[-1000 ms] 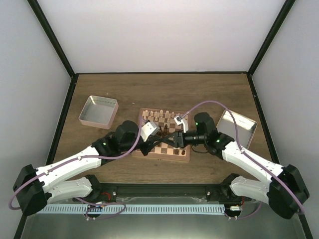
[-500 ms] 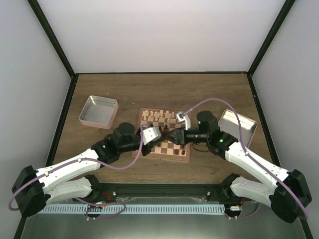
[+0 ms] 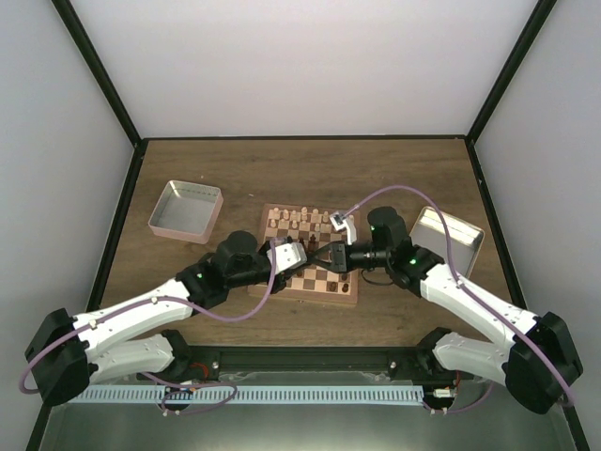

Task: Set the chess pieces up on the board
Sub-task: Place the chess piece on the chessboard.

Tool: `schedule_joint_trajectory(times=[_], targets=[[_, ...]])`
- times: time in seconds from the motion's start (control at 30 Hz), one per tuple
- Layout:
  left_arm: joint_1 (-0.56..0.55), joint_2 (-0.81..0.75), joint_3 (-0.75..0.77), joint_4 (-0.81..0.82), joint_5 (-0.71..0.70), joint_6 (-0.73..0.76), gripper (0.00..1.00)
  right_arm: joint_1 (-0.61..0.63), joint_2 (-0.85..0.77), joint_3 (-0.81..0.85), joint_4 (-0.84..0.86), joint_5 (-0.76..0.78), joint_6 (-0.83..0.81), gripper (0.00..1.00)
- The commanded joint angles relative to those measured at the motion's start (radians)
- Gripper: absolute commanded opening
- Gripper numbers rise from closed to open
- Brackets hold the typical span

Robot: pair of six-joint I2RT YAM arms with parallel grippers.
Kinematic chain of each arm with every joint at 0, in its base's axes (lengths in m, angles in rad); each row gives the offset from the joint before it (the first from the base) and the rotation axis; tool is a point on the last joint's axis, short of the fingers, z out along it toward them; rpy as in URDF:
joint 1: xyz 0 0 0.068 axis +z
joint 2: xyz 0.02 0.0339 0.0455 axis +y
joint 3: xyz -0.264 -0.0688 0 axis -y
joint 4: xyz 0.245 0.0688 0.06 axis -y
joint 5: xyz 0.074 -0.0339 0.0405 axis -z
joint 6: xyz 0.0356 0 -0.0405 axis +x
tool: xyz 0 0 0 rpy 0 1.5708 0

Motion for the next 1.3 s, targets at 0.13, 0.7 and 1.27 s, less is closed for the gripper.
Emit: schedule_joint_trajectory(times=[0.13, 0.7, 1.27], targets=[[-0.004, -0.015, 0.002, 0.049, -0.113, -0.081, 0.43, -0.002, -0.002, 0.046, -0.041, 0.061, -0.013, 0.08], [-0.001, -0.476, 0.041, -0.227, -0.738, -0.452, 0.72, 0.154, 0.213, 0.179, -0.282, 0.704, -0.14, 0.08], [-0.002, -0.572, 0.021, -0.218, -0.767, -0.454, 0.76, 0.316, 0.487, 0.302, -0.383, 0.923, -0.103, 0.08]])
